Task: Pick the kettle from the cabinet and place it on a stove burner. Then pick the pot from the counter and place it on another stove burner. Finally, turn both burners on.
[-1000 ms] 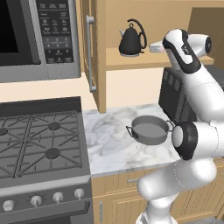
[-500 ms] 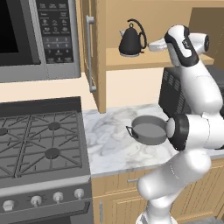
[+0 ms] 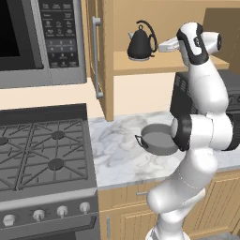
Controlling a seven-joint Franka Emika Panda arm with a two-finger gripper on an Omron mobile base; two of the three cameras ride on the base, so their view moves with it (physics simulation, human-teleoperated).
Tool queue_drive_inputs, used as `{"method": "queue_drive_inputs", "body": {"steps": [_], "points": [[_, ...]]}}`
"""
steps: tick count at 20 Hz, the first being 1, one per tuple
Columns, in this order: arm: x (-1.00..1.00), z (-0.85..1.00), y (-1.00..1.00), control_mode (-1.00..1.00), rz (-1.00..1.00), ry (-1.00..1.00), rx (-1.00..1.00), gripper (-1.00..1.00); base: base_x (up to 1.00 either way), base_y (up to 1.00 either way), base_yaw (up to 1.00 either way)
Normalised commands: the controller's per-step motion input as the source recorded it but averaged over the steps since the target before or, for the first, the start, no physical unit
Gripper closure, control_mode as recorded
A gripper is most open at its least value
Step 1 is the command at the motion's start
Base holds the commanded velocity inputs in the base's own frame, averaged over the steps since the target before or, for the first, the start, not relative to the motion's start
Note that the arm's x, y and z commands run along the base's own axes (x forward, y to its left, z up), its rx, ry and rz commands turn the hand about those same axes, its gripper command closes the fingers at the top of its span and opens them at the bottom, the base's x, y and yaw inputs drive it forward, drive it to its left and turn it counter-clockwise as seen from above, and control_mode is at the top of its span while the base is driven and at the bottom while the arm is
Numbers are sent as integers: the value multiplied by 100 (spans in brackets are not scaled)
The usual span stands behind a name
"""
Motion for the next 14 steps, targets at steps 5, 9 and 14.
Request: {"method": "queue_drive_inputs", "body": {"steps": [5,9,14], "points": [[24,2,0,-100,6,4,0,-100,0,0,0],[22,0,0,-100,6,3,0,-100,0,0,0],[18,0,0,-100,5,3,0,-100,0,0,0]]}}
